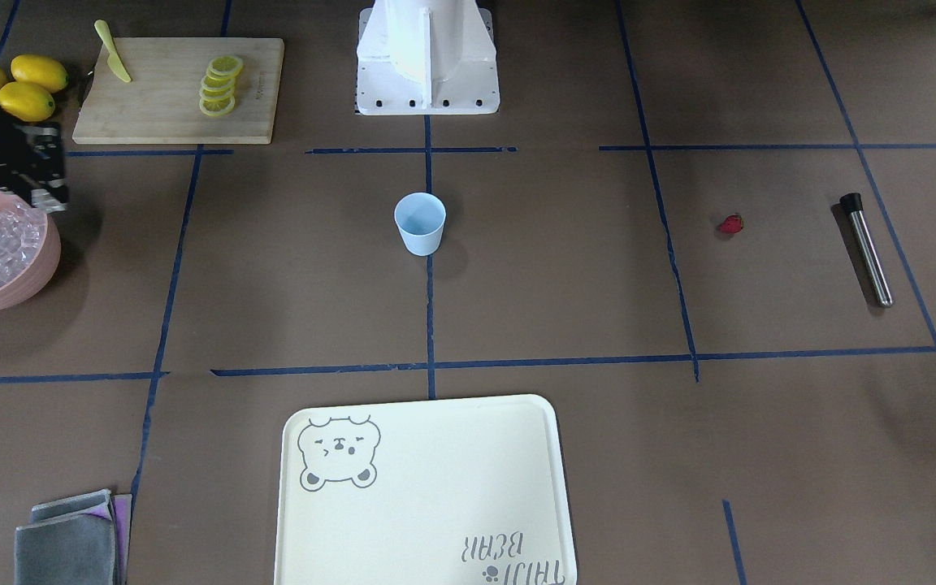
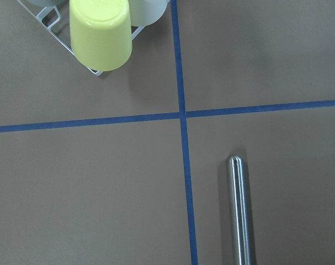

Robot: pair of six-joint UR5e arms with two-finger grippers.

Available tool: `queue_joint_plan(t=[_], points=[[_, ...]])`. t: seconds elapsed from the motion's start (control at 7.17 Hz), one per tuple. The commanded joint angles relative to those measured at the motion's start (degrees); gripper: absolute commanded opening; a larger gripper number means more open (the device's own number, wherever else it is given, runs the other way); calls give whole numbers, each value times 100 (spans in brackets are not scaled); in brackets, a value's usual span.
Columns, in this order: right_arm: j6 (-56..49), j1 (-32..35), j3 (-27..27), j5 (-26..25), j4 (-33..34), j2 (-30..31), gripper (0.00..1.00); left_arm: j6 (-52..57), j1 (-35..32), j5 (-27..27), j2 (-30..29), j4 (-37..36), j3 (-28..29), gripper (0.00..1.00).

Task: Mash ice and strawberries in cup
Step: 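Carry the ice cube with the right gripper over the light-blue cup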

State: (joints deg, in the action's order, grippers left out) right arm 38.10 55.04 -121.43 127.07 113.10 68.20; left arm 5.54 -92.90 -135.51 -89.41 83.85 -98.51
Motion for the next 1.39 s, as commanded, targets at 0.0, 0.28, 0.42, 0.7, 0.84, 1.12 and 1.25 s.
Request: queue_joint_plan(t=[0.0,0.28,0.42,0.7,0.84,1.12,1.25], points=[[1956,-1262,511,-671,11,-1259,0,0,0,7,-7,0,7,100],[2891,-2046,1039,-1217,-190,-1930,0,0,0,7,-7,0,7,100],[3296,-2407,1608,-1585,-635,-2238,0,0,17,16,-7,0,7,100],[3607,-2682,2218,-1773,-929,-2486,0,-9,17,16,-15,0,24,100],[3617,-2753,2237,-1826,-930,-2495,0,0,17,7,-15,0,16,100],[3608,-2876,2516,-1966,-938,-2644,0,0,17,7,-7,0,16,100],[3608,-2885,2597,-1967,-930,-2688,1,0,17,7,-15,0,16,100]])
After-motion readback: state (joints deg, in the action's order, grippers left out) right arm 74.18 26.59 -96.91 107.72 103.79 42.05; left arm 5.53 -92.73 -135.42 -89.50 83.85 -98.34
